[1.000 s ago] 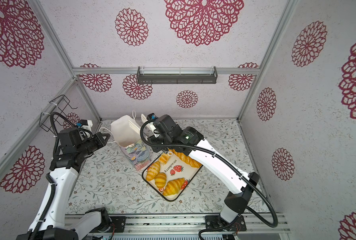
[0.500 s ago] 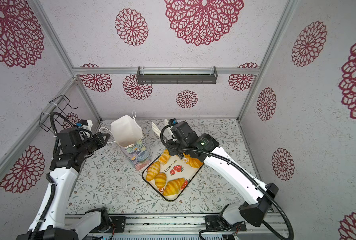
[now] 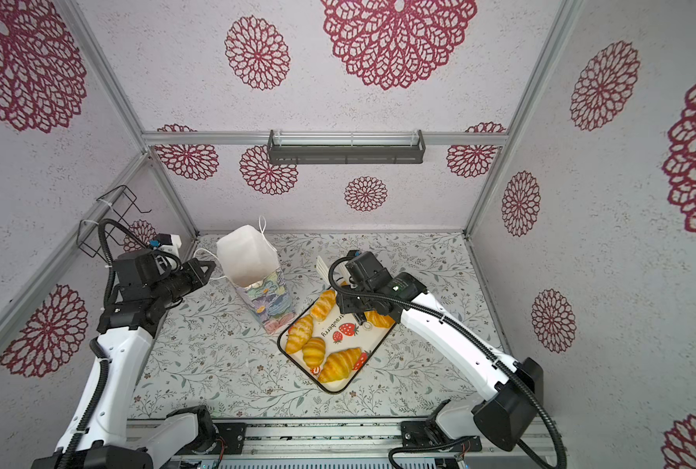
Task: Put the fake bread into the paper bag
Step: 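Lower the tongs onto a croissant on the tray and squeeze them shut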
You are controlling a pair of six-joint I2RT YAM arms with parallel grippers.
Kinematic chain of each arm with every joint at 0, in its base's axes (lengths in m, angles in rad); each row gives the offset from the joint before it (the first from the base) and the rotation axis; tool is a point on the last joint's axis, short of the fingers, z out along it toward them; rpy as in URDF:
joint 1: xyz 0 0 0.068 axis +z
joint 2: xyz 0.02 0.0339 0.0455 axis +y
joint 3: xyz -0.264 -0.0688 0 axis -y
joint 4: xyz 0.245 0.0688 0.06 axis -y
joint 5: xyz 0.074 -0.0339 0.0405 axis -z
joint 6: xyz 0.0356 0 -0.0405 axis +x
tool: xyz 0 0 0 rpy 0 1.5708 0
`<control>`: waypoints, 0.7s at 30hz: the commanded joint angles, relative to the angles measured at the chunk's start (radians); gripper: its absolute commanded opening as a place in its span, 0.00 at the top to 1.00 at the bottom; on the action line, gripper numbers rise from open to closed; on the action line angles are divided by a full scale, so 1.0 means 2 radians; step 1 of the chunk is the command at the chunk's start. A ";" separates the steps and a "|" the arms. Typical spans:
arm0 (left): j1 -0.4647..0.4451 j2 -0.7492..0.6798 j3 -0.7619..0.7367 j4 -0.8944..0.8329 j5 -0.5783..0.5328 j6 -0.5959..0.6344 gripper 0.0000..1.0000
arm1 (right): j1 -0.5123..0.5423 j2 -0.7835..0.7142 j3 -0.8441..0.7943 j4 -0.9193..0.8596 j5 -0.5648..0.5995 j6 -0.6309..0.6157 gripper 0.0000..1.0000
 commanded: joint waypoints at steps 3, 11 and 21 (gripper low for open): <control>-0.004 -0.008 0.000 0.009 0.000 0.002 0.98 | -0.004 -0.012 -0.028 0.050 -0.030 0.042 0.49; -0.003 -0.010 0.001 0.008 -0.002 0.003 0.98 | -0.004 0.005 -0.067 0.075 -0.056 0.071 0.48; -0.003 -0.012 0.001 0.007 -0.003 0.003 0.96 | -0.004 0.030 -0.109 0.107 -0.087 0.104 0.45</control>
